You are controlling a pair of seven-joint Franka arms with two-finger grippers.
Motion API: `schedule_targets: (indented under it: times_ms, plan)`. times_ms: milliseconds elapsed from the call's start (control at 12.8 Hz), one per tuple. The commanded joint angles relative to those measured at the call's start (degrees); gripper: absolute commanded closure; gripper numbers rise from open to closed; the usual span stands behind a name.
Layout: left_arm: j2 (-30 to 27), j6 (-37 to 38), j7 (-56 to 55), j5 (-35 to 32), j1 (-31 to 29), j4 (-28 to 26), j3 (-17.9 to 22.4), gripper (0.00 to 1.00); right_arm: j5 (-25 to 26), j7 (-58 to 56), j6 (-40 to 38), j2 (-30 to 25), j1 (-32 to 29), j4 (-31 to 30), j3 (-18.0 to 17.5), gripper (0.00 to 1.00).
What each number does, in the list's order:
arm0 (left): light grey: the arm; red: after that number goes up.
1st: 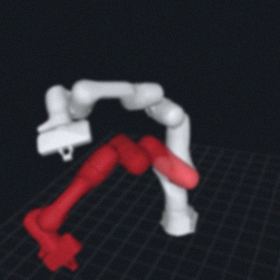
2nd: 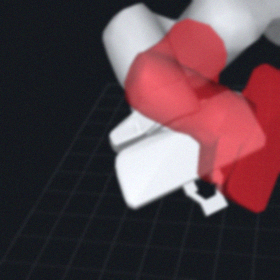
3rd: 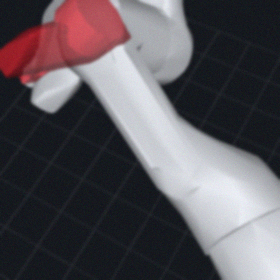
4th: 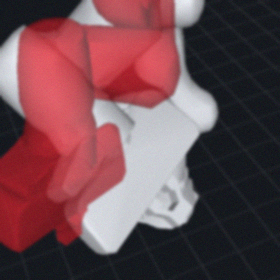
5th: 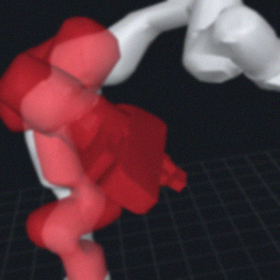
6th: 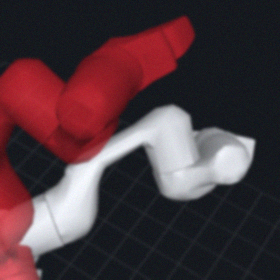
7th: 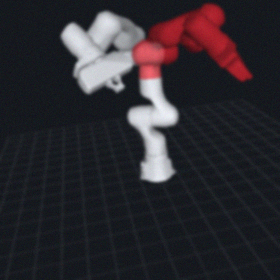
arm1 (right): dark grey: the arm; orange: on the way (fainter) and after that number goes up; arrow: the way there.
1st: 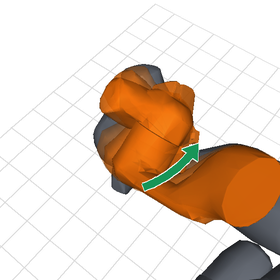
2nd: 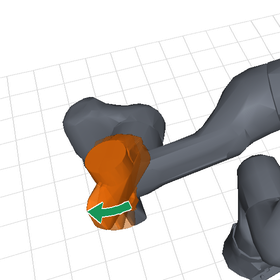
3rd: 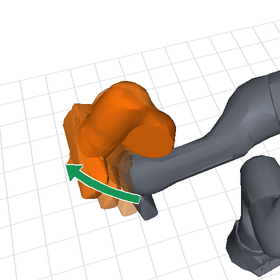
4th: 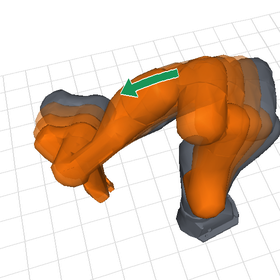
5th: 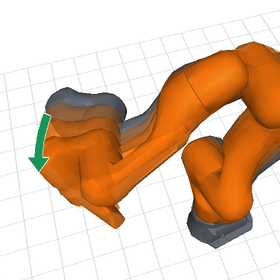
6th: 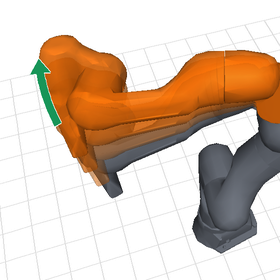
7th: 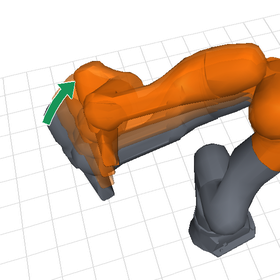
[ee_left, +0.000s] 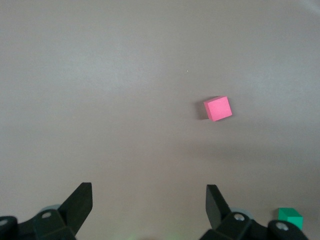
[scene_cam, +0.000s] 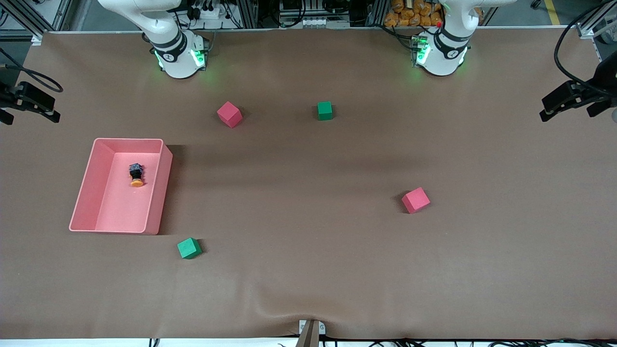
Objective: Place and upright button with both arms
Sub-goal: 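Lower the right gripper onto the yellow button inside the pink tray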
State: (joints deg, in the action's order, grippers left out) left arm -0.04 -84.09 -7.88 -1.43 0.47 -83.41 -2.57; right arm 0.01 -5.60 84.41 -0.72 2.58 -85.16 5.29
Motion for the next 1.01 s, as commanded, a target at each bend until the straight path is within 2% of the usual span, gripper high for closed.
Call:
schedule_targets:
  times_ms: [0, 702, 936]
  plan:
    - [-0.66, 0.68, 0.76, -0.85, -0.11, -0.35, -0.25, 0.0, -1.33, -0.2, -0.38, 0.46, -0.82, 0.87, -0.28, 0.0]
    - [-0.92, 2.35, 1.29, -0.68, -0.47, -0.79, -0.51, 0.0, -0.71, -0.37, -1.08, 2.74, -0.91, 0.69, -0.28, 0.0]
    - [-1.01, 2.79, 1.29, -0.68, -0.64, -0.88, -0.42, 0.0, -0.62, -1.08, -1.17, 7.73, -0.82, 0.52, -0.28, 0.0]
